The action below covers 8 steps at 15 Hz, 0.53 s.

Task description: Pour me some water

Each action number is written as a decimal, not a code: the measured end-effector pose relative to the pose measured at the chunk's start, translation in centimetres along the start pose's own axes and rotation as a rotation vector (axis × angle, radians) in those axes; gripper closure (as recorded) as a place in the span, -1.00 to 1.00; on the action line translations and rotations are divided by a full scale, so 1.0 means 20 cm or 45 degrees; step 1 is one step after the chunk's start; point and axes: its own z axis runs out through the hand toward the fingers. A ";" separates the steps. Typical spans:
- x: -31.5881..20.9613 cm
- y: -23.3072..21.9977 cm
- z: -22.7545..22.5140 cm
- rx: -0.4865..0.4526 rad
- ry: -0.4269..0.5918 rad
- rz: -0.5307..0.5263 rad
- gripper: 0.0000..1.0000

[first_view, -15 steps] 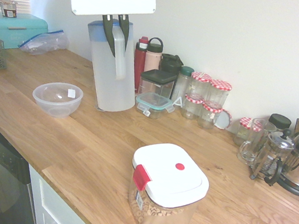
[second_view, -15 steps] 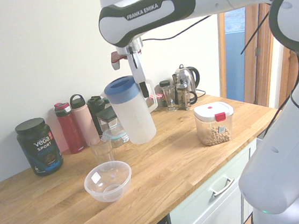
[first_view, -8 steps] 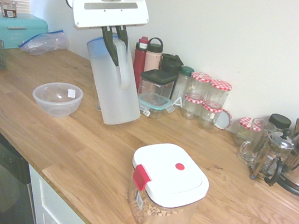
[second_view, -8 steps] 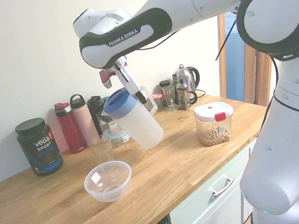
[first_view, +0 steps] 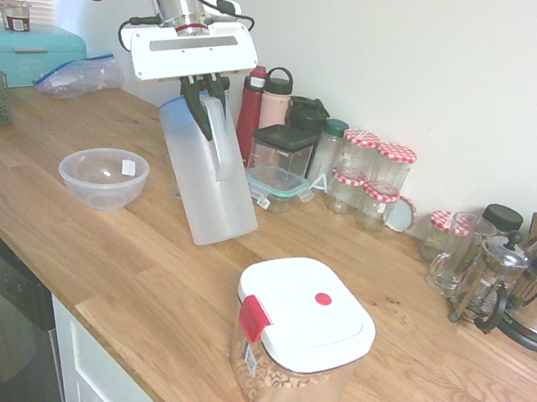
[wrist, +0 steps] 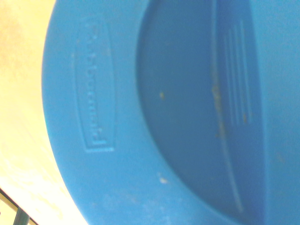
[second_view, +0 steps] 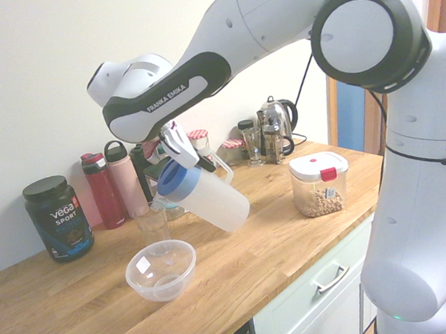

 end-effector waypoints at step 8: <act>0.10 -0.03 -0.03 -0.052 -0.022 0.019 1.00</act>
